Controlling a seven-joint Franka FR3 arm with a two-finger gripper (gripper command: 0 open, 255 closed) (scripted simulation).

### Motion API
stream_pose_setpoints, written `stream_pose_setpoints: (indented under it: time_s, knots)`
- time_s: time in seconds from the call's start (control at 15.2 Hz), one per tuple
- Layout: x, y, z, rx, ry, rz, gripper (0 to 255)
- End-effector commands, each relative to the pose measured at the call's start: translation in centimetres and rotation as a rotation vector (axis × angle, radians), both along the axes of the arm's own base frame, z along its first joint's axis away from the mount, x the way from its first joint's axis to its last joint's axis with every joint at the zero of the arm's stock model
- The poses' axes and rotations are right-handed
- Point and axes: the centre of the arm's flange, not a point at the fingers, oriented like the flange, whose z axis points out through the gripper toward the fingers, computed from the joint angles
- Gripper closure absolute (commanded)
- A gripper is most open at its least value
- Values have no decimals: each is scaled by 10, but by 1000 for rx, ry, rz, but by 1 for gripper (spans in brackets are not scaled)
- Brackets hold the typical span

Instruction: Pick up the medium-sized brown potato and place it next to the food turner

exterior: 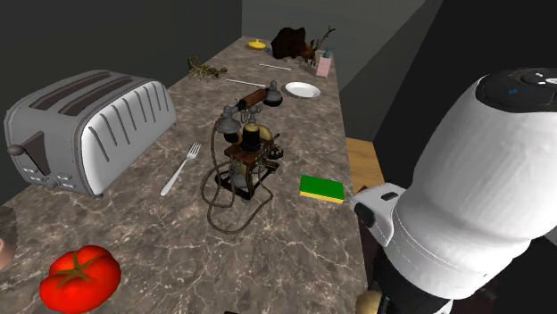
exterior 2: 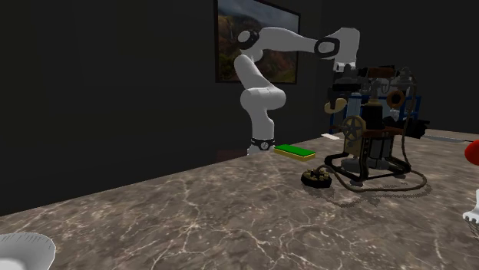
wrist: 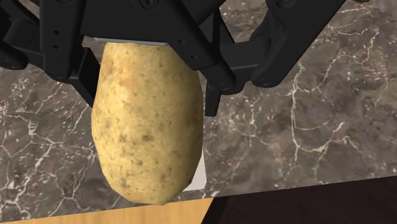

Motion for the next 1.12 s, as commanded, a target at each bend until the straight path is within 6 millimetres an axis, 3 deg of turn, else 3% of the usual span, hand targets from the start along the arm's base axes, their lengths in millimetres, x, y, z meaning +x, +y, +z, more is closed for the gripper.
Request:
stream_pose_setpoints:
  time_s: [0.0, 0.66, 1.06]
  knots:
    - [-16, 21, 2, 0, 1, -1, 255]
    - [-100, 123, 2, 0, 1, -1, 255]
    - [-105, 129, -24, 0, 1, -1, 255]
